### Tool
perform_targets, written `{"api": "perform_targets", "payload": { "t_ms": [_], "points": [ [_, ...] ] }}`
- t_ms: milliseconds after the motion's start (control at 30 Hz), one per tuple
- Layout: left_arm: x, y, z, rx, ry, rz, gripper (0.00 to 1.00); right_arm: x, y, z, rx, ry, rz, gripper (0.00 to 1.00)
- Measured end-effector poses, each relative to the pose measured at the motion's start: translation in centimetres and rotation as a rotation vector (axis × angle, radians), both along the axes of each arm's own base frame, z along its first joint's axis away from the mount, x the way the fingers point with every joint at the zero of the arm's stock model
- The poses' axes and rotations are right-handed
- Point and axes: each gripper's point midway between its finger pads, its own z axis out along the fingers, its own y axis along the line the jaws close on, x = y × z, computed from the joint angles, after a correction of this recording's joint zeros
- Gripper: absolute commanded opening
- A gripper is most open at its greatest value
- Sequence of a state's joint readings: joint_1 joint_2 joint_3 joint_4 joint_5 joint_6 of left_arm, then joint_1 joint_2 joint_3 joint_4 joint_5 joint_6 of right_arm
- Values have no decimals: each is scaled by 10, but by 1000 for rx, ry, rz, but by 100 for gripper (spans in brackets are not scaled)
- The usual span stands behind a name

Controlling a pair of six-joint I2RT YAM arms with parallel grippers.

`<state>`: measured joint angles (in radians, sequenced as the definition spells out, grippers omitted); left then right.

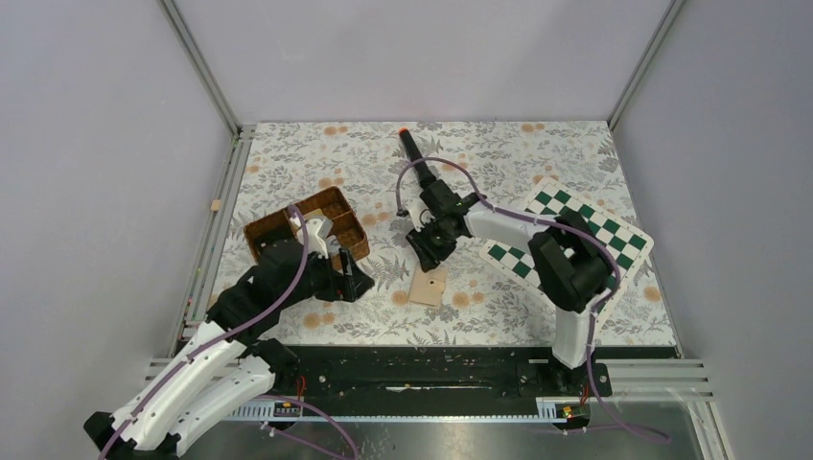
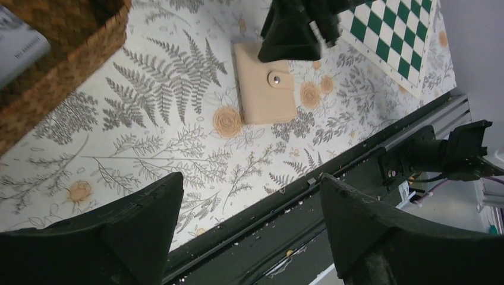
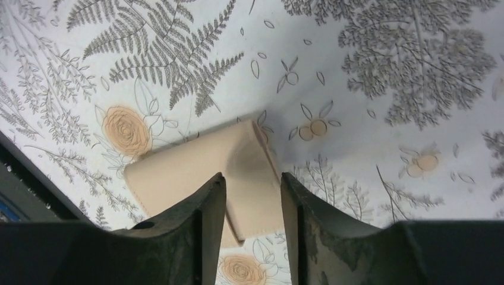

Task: Take the credit cards out of the card holder
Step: Move the card holder to the center of the board.

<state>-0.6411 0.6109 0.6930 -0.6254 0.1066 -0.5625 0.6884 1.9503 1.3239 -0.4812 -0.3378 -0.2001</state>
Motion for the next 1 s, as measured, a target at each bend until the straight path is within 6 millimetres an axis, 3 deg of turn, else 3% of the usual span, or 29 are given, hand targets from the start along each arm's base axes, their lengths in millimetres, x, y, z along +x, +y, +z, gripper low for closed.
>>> {"api": "perform_targets", "payload": {
  "t_ms": [133,300,367,600,767,1000],
  "points": [
    [-5,-6,-18,-21,56,-3,79,-3,-12,21,36,-44,-148,52],
    [-5,-21,-43,-48,130,-11,75,-2,-31,53,90,-113,-459,42],
    [-3,-28,-53,-48,157,-14,73,-3,-38,57,99,-124,-560,42],
    [0,-63,-85,-32,234,-58,65,-29,-50,38,94,-108,-812,41],
    [5,-79,-102,-16,259,-59,64,-29,-48,25,145,-89,-886,43],
    [11,-90,-117,4,256,-52,63,-22,-29,13,193,-65,-859,47]
  ]
}}
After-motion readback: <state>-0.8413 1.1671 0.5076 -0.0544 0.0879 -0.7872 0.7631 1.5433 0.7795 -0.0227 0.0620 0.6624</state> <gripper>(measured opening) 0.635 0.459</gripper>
